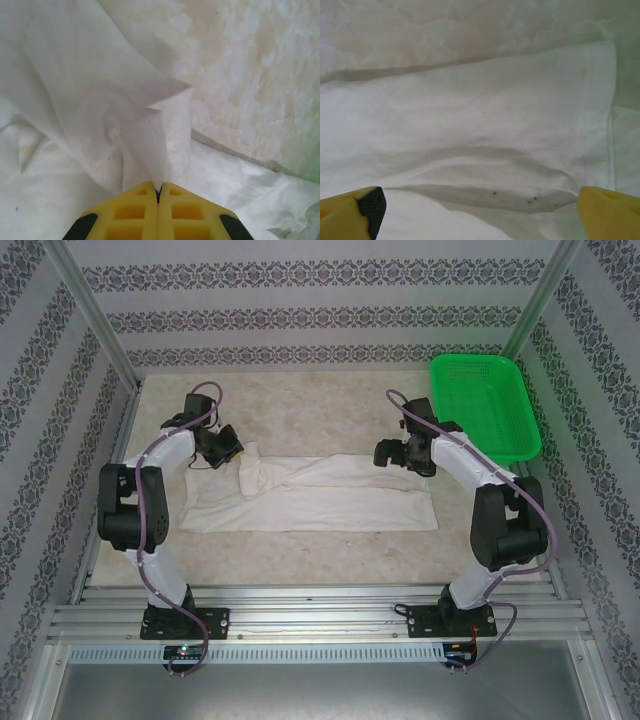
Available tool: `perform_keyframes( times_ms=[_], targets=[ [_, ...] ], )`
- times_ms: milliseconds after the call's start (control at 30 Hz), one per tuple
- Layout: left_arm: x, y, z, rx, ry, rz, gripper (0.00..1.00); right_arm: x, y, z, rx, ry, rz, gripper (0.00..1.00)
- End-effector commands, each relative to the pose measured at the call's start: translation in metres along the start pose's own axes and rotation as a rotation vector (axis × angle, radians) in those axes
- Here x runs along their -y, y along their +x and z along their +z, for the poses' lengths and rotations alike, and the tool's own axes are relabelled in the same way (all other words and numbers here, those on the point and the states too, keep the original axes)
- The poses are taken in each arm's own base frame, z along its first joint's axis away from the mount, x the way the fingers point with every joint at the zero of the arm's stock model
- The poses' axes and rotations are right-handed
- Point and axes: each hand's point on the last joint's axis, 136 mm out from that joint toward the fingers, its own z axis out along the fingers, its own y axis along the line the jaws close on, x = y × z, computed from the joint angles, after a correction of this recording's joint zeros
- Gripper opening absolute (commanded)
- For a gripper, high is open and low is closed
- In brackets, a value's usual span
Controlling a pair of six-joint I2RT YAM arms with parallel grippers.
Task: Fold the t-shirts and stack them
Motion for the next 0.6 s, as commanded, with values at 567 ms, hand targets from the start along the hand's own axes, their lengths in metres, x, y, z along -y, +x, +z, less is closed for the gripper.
perform_keyframes(
  times_ms=[567],
  targets=[
    [-0.037,0.080,-0.072,0.096,-0.065,-0.178,0.00,-0.002,-0.002,0.025,-0.090,-0.031,0.047,0.98]
  ],
)
